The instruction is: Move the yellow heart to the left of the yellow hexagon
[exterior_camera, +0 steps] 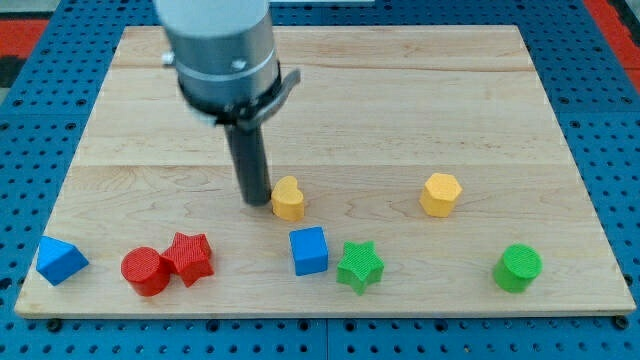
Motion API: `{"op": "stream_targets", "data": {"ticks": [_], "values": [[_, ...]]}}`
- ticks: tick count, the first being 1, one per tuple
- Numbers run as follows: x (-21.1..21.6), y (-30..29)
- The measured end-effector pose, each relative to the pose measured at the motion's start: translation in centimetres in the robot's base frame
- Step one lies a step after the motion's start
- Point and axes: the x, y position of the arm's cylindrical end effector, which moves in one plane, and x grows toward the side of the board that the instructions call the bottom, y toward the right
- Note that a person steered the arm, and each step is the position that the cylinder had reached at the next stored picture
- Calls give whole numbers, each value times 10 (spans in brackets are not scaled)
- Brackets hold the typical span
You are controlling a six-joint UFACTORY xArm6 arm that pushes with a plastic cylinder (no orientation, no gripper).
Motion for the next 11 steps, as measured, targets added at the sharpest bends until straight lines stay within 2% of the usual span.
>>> {"op": "stream_targets", "data": {"ticks": [1,3,5,7,10,11], "values": [[-18,13],[-2,-62],[12,15],[32,17],[32,85],[36,81]]}}
